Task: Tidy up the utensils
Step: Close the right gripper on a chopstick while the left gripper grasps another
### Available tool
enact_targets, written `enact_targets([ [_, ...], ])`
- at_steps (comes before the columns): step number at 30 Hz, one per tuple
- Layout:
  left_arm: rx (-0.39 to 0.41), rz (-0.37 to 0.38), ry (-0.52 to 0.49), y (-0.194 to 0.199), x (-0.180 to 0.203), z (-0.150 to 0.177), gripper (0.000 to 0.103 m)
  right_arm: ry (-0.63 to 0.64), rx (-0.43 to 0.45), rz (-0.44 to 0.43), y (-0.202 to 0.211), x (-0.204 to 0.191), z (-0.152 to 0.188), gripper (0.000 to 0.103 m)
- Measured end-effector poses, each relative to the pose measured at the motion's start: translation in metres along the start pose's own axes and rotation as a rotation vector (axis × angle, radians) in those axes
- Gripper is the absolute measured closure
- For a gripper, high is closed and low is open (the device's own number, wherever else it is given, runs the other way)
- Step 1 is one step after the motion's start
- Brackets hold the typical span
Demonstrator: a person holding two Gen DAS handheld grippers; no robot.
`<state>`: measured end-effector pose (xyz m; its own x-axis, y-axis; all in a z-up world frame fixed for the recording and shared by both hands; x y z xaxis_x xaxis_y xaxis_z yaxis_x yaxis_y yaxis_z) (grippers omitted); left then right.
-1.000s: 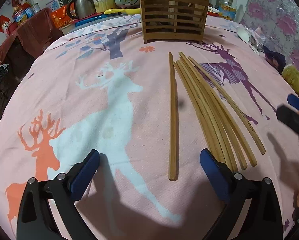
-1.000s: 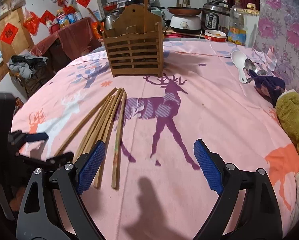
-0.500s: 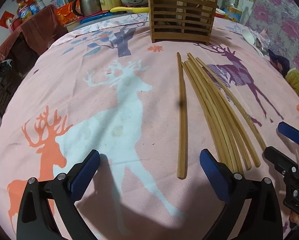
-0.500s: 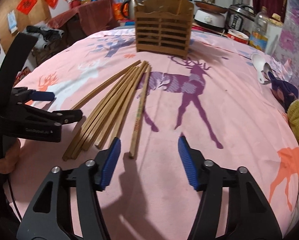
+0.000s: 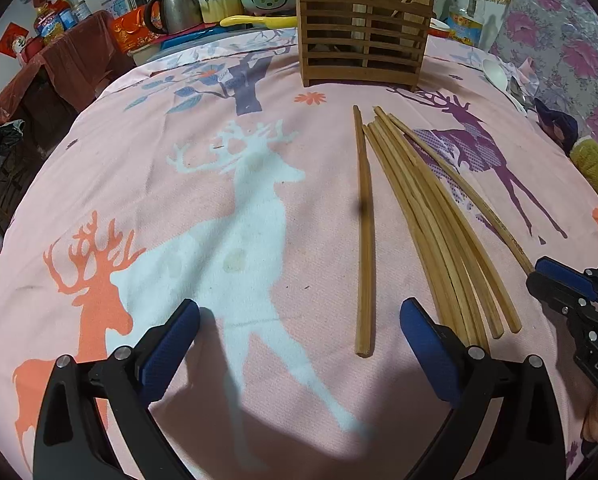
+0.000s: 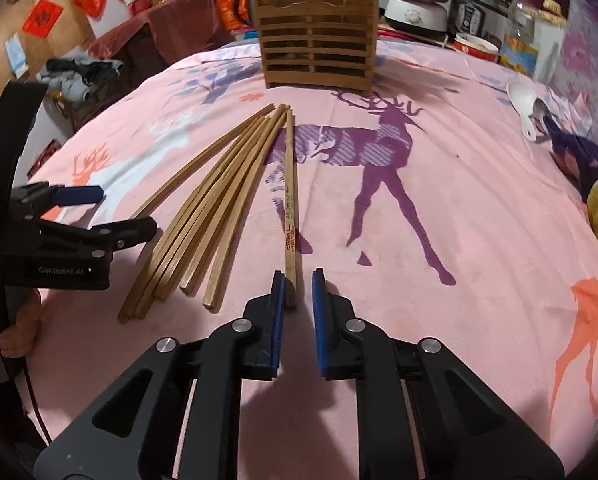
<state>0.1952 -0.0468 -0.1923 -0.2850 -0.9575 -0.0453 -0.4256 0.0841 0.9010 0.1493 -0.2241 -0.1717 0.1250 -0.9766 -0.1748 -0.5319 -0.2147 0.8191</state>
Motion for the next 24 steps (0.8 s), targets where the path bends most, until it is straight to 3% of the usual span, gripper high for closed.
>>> enact_targets([
  [4,0.010,-0.012,0.009,0.002,-0.003,-0.001,0.006,0.024,0.001,0.016,0.000,-0.004,0.000,0.085],
  [8,0.026,-0.002,-0.005,0.006,0.001,-0.002,0.023,0.023,0.000,0.014,0.000,-0.004,0.000,0.085],
  [10,0.039,0.010,-0.021,0.009,0.005,-0.002,0.036,0.023,0.001,0.013,0.000,-0.004,0.000,0.089],
  [12,0.051,0.024,-0.033,0.012,0.010,-0.003,0.064,0.017,0.009,0.011,0.001,-0.003,-0.001,0.092],
  [15,0.056,0.052,-0.041,0.015,0.014,-0.002,0.094,0.008,0.047,0.019,0.007,-0.001,-0.006,0.093],
  [20,0.052,0.068,-0.028,0.014,0.014,-0.003,0.095,0.005,0.074,0.030,0.012,0.002,-0.010,0.093],
  [23,0.051,0.067,-0.026,0.014,0.013,-0.003,0.095,0.006,0.067,0.025,0.012,0.002,-0.010,0.085],
  [24,0.051,0.068,-0.026,0.014,0.013,-0.002,0.094,0.003,0.066,0.016,0.012,0.002,-0.010,0.076],
])
Point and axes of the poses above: each gripper's, at about its wrist camera, not at the fingertips, and y roughly against the way its jaws point, x to its right, z to its underside, the point moved 9 cm from there along -y, roughly the way its jaws point, and after that the axes turned 4 degrees about -y, right-handed, at the moved point
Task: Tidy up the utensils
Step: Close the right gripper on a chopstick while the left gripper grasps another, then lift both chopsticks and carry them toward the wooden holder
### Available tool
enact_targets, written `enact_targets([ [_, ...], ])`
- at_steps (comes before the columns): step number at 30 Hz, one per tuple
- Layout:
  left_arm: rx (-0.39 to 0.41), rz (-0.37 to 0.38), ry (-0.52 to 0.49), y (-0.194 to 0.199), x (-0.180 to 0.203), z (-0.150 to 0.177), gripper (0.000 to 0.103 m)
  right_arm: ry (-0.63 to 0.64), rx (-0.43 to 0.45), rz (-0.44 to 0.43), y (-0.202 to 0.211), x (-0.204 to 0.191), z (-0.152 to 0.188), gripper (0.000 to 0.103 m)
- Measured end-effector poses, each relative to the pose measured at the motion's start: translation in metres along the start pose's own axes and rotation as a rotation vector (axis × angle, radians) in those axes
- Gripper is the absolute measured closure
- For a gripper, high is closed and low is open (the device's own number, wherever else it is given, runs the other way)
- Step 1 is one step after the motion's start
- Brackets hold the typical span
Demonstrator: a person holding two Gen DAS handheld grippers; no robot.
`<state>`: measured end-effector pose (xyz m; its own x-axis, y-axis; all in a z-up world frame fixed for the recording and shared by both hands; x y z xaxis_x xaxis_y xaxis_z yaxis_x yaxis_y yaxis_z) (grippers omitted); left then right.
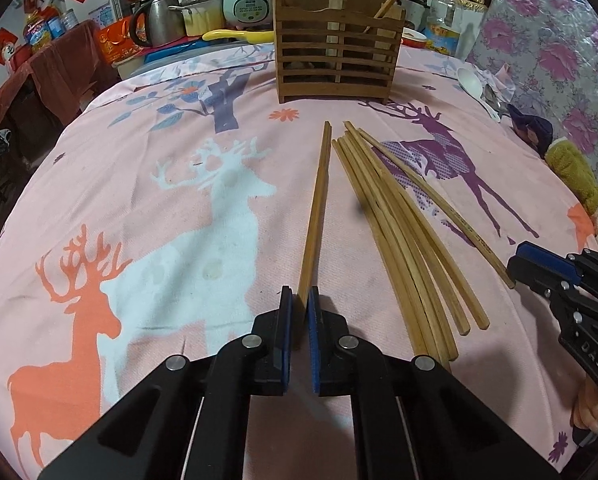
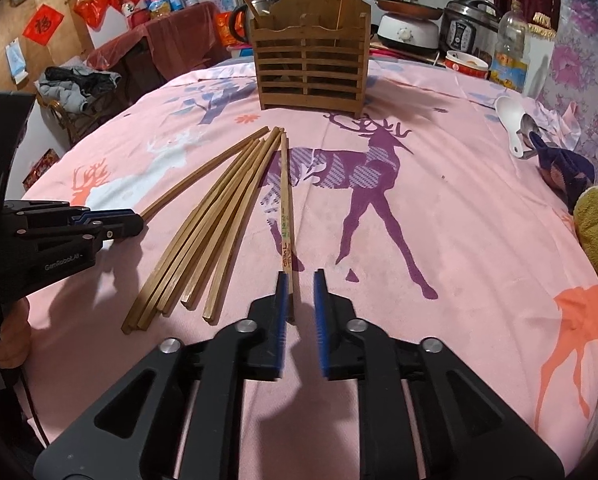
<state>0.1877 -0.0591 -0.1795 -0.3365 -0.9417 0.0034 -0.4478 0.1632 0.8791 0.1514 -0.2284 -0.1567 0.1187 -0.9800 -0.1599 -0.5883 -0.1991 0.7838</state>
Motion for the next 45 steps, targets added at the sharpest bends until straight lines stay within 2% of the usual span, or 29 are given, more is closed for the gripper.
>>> enact_targets([
  [4,0.000,-0.001,0.002,0.000,-0.001,0.000,0.093,0.001,-0.015,0.000,-0.003,-0.001,0.003,0.074],
  [7,0.000,-0.008,0.002,-0.001,-0.002,0.001,0.087,0.020,-0.062,0.000,-0.012,-0.004,0.009,0.076],
  [9,0.000,-0.010,0.009,-0.001,-0.003,0.000,0.082,0.023,-0.066,-0.005,-0.013,-0.005,0.010,0.083],
  [10,0.000,-0.006,0.015,-0.001,-0.004,0.000,0.082,0.022,-0.066,-0.014,-0.013,-0.006,0.010,0.097],
  [13,0.001,0.002,0.023,-0.001,-0.005,-0.001,0.082,0.017,-0.061,-0.027,-0.011,-0.007,0.010,0.097],
  [15,0.003,0.011,0.032,0.000,-0.006,-0.001,0.095,0.014,-0.055,-0.030,-0.010,-0.007,0.009,0.097],
  [20,0.021,0.036,0.056,0.005,-0.008,-0.003,0.096,0.007,-0.007,-0.018,-0.001,-0.005,0.003,0.097],
  [24,0.070,0.041,0.055,0.017,-0.007,-0.007,0.097,-0.005,0.017,-0.014,0.003,-0.002,-0.001,0.097],
  [33,0.146,0.004,0.079,0.042,-0.016,-0.024,0.097,-0.042,0.082,-0.020,0.017,0.005,-0.015,0.097],
  [41,0.227,0.003,0.065,0.090,-0.017,-0.062,0.098,-0.056,0.186,-0.042,0.056,0.001,-0.054,0.097],
  [45,0.211,0.026,0.061,0.089,-0.012,-0.061,0.097,-0.035,0.247,-0.047,0.079,-0.007,-0.070,0.097],
])
Point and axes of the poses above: each gripper's, at about its wrist camera, not at the fingertips, and y roughly against the way its jaws point, x to its right, z to its underside, the point moved 9 cm from there along -y, roughly the way its jaws point, and after that the axes turned 4 degrees about -y, right-handed, at the moved point
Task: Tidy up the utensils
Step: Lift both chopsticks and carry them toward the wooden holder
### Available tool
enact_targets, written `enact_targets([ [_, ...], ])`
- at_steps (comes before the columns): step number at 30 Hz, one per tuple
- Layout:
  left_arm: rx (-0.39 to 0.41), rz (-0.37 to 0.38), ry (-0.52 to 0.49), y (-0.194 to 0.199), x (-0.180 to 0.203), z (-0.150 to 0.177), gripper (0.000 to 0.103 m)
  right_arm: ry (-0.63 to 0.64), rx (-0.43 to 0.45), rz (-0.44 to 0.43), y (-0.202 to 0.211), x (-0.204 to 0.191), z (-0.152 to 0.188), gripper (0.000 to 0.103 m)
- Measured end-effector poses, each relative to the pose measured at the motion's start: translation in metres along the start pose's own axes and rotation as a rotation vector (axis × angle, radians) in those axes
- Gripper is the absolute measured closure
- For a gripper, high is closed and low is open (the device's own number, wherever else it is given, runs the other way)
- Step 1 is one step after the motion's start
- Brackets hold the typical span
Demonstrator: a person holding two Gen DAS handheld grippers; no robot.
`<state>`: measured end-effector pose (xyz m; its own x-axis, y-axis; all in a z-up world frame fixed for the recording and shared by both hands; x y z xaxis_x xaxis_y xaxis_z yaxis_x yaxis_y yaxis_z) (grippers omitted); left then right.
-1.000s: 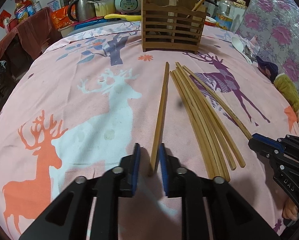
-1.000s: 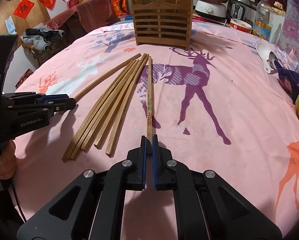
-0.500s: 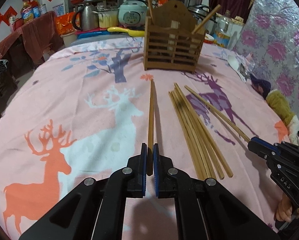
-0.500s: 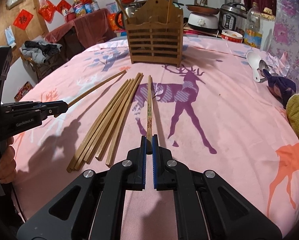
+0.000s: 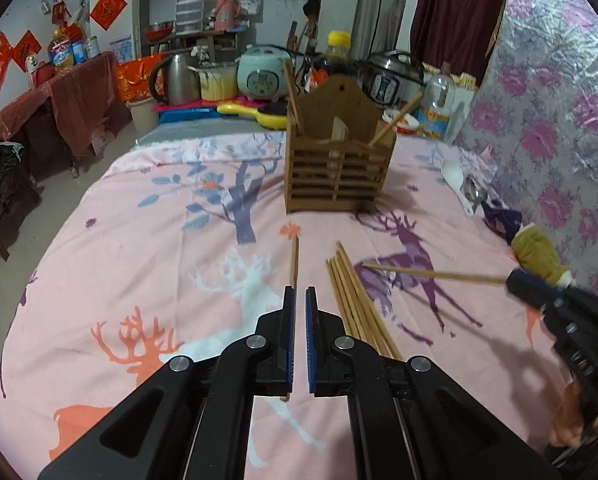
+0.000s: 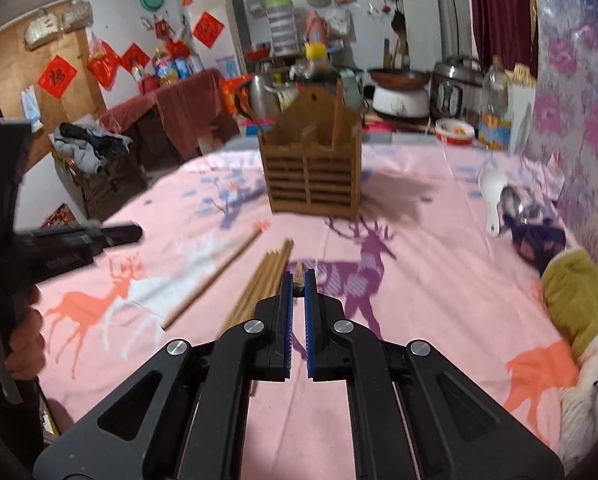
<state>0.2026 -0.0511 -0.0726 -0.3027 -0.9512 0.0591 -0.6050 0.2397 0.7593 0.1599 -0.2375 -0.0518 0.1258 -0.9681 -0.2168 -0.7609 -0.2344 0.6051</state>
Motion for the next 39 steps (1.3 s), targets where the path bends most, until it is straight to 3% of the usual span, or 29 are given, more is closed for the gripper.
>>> enact_targets([
  [6,-0.158,0.041,0.038,-0.050,-0.003,0.045,0.085,-0.018,-0.023,-0.017,-0.008,-0.001,0.008,0.097],
  [11,-0.236,0.009,-0.006,-0.072,-0.004,0.073,0.075,-0.041,-0.033,-0.028,-0.011,0.003,0.010,0.097],
  [14,-0.237,-0.002,-0.029,-0.073,-0.005,0.081,0.080,-0.046,-0.024,-0.031,-0.008,0.003,0.008,0.097],
  [15,-0.234,0.000,-0.033,-0.072,-0.005,0.082,0.097,-0.049,-0.021,-0.033,-0.007,0.004,0.008,0.097],
  [17,-0.223,0.022,-0.015,-0.066,-0.004,0.080,0.097,-0.052,-0.020,-0.035,-0.007,0.004,0.008,0.097],
  [25,-0.014,0.014,-0.066,0.006,0.013,0.007,0.097,-0.062,-0.007,-0.038,-0.002,0.005,0.000,0.097],
  [33,0.079,0.027,-0.093,0.044,0.038,-0.058,0.097,-0.030,0.049,-0.040,0.020,-0.003,-0.034,0.097],
  [39,0.103,0.037,-0.123,0.051,0.053,-0.091,0.097,0.018,0.076,-0.037,0.025,-0.014,-0.060,0.097],
])
Point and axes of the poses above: each gripper's, at about its wrist camera, not at the fingertips, and y roughly against the way its jaws point, x to its right, z to its underside, the point moved 9 cm from there along -y, roughly the way its jaws point, and after that the axes turned 4 degrees about -y, right-handed, at the moved point
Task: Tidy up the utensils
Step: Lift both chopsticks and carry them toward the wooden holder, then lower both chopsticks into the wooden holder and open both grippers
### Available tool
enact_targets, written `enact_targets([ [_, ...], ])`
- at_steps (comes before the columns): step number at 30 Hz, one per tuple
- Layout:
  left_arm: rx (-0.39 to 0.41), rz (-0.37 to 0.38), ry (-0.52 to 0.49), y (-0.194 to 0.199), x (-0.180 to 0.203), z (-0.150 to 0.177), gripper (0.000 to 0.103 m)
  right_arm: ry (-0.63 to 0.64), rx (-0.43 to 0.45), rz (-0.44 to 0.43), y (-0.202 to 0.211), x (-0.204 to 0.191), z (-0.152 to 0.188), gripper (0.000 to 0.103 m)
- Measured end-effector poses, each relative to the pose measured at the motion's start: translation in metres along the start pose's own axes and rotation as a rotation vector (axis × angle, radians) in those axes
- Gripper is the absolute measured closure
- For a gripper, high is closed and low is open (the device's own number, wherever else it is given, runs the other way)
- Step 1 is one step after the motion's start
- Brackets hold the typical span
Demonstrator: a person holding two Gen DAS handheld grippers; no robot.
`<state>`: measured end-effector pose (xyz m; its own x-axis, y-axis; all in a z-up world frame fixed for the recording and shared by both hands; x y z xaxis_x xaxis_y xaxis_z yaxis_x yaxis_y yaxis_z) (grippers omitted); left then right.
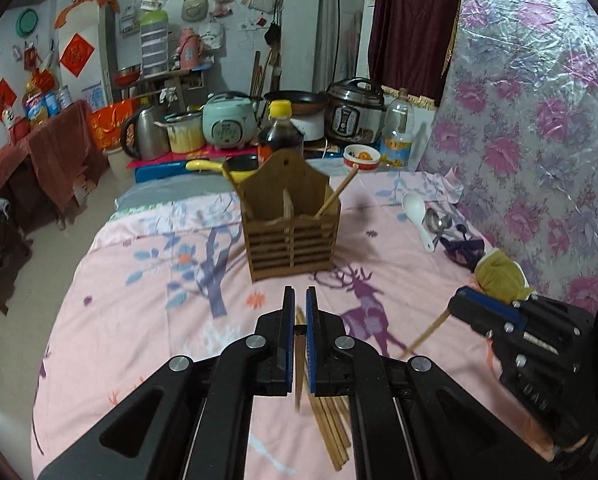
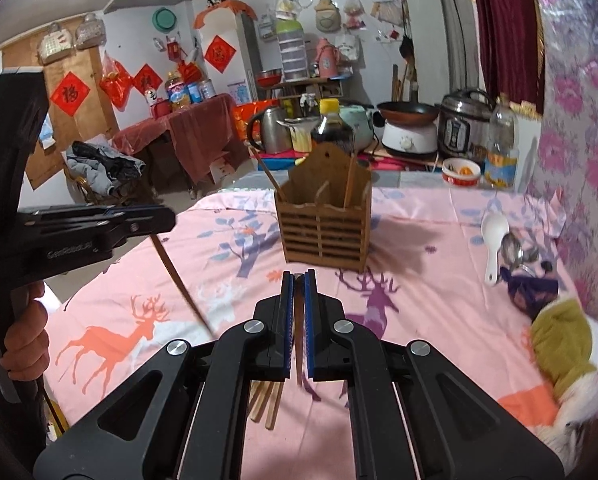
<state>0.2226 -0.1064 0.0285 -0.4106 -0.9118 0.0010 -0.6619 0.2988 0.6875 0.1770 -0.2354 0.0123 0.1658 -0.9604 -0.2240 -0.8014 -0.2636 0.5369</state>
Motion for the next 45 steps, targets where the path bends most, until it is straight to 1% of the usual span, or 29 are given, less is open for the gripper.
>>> enact_targets([
  [7,0.023,0.007,0.006,-0.018,-0.006,-0.055,0.097,0.031,-0.003,0.006,-0.022,-0.005,-0.034,0.097],
  [9,0.052,-0.001,0.027,-0.020,-0.014,-0.080,0.097,0.037,0.012,0.022,-0.030,-0.004,-0.054,0.097],
  [12,0.153,-0.008,0.073,-0.013,-0.027,-0.126,0.097,0.017,0.080,0.036,-0.035,-0.001,-0.100,0.097],
  [13,0.191,-0.007,0.085,-0.009,-0.031,-0.139,0.097,0.008,0.125,0.055,-0.036,0.001,-0.120,0.097],
  [14,0.246,-0.006,0.099,-0.005,-0.035,-0.156,0.097,0.001,0.153,0.061,-0.036,0.002,-0.132,0.097],
  [16,0.307,-0.010,0.108,-0.007,-0.038,-0.177,0.097,-0.034,0.216,0.050,-0.043,0.005,-0.161,0.097],
  [17,0.328,-0.018,0.109,-0.014,-0.039,-0.185,0.097,-0.046,0.232,0.051,-0.048,0.007,-0.168,0.097],
  [18,0.332,-0.027,0.110,-0.024,-0.041,-0.188,0.097,-0.054,0.249,0.059,-0.053,0.010,-0.174,0.097],
  [19,0.321,-0.045,0.113,-0.042,-0.043,-0.187,0.097,-0.059,0.262,0.067,-0.059,0.013,-0.178,0.097],
  [21,0.271,-0.066,0.118,-0.076,-0.047,-0.177,0.097,-0.059,0.262,0.089,-0.081,0.018,-0.178,0.097],
  [22,0.239,-0.091,0.128,-0.095,-0.052,-0.169,0.097,-0.058,0.252,0.109,-0.092,0.022,-0.175,0.097],
  [23,0.213,-0.097,0.138,-0.107,-0.056,-0.162,0.097,-0.050,0.238,0.131,-0.105,0.027,-0.169,0.096],
  [25,0.164,-0.088,0.164,-0.127,-0.064,-0.145,0.097,-0.021,0.247,0.175,-0.117,0.032,-0.164,0.095],
  [26,0.155,-0.084,0.170,-0.131,-0.067,-0.141,0.097,-0.008,0.254,0.188,-0.117,0.033,-0.162,0.095],
  [29,0.143,-0.080,0.180,-0.134,-0.076,-0.130,0.097,-0.027,0.233,0.154,-0.117,0.035,-0.165,0.097],
  [32,0.113,-0.068,0.194,-0.139,-0.081,-0.121,0.097,-0.030,0.238,0.156,-0.115,0.035,-0.172,0.097],
  [35,0.093,-0.074,0.185,-0.143,-0.081,-0.113,0.096,-0.018,0.238,0.149,-0.119,0.031,-0.179,0.097],
  [37,0.082,-0.078,0.179,-0.145,-0.081,-0.109,0.085,-0.009,0.231,0.153,-0.126,0.029,-0.182,0.097],
  [39,0.083,-0.081,0.183,-0.145,-0.082,-0.106,0.057,-0.002,0.210,0.145,-0.135,0.028,-0.180,0.097],
  [41,0.084,-0.088,0.188,-0.143,-0.083,-0.103,0.048,0.016,0.152,0.120,-0.148,0.025,-0.168,0.095],
  [43,0.078,-0.090,0.188,-0.140,-0.084,-0.100,0.042,0.023,0.125,0.141,-0.151,0.028,-0.155,0.090],
  [45,0.078,-0.097,0.192,-0.133,-0.086,-0.094,0.030,0.027,0.115,0.150,-0.146,0.029,-0.145,0.087],
])
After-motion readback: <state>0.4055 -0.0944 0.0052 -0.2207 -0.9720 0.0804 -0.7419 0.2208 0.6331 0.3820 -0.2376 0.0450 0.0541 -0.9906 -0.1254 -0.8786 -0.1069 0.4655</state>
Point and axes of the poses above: each gripper's, at about its wrist camera, not at the fingertips, and y roughly against the way its jaws point, x to its right, z to its underside, the point moved 9 cm from there along -y, roughly the way its jaws point, and after that the axes turned 4 degrees about -y, right-handed, at the moved point
